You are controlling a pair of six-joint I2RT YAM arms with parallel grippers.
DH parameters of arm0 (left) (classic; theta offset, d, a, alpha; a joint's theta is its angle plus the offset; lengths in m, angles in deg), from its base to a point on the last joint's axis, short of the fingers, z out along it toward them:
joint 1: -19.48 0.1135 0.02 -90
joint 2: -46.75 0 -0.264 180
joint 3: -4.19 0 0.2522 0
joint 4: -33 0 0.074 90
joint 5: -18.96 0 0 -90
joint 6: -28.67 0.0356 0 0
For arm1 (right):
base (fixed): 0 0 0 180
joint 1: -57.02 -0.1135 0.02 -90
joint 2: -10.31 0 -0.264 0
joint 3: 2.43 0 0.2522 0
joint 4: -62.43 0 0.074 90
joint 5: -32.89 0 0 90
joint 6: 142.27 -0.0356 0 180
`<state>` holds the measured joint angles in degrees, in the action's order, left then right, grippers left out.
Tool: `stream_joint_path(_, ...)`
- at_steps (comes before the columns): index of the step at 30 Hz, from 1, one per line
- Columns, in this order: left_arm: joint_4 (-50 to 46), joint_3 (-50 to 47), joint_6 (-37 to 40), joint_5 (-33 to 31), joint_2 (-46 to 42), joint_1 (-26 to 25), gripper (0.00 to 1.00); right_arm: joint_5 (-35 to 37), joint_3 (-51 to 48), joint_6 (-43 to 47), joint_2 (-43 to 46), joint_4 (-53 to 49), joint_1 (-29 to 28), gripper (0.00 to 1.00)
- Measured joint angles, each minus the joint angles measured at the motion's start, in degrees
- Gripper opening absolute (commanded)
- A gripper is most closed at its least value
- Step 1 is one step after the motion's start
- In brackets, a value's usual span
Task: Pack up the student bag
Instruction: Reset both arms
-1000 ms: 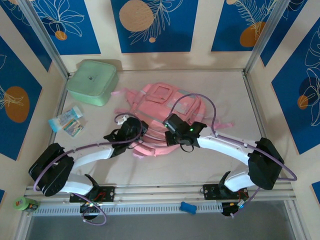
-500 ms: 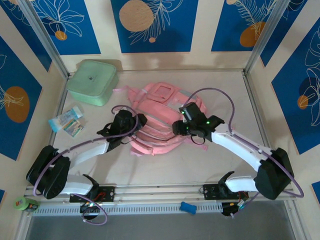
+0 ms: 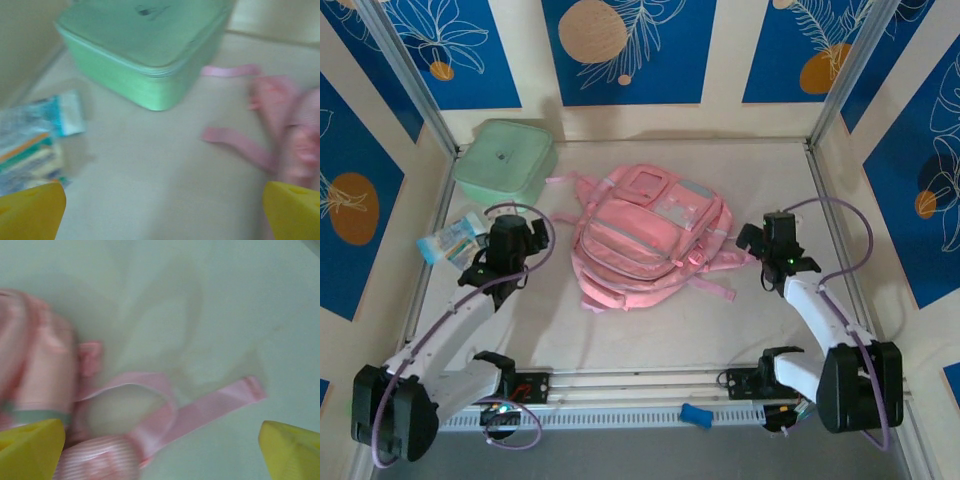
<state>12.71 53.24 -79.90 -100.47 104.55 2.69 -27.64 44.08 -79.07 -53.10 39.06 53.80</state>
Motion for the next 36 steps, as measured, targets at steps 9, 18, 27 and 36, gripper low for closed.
stream_joint_path(9, 38.53, -22.69, 19.54, 7.61, 13.31, 4.26, 0.99, -11.98, -7.80, 11.41, -13.66, 30.23, 4.74, 0.99)
stream_joint_path(18, 63.80, -20.13, 24.55, 21.16, 30.05, 8.57, 0.99, -24.61, -10.08, 18.38, -24.37, 51.60, 4.24, 0.99)
stream_joint_path(27, 61.77, -14.67, 22.05, 21.49, 32.00, 11.30, 0.99, -25.49, -9.70, 20.04, -24.35, 52.96, 3.45, 0.99)
stream_joint_path(36, 61.35, -14.67, 21.64, 21.49, 32.00, 11.32, 0.99, -25.66, -9.62, 20.46, -24.35, 52.96, 3.45, 0.99)
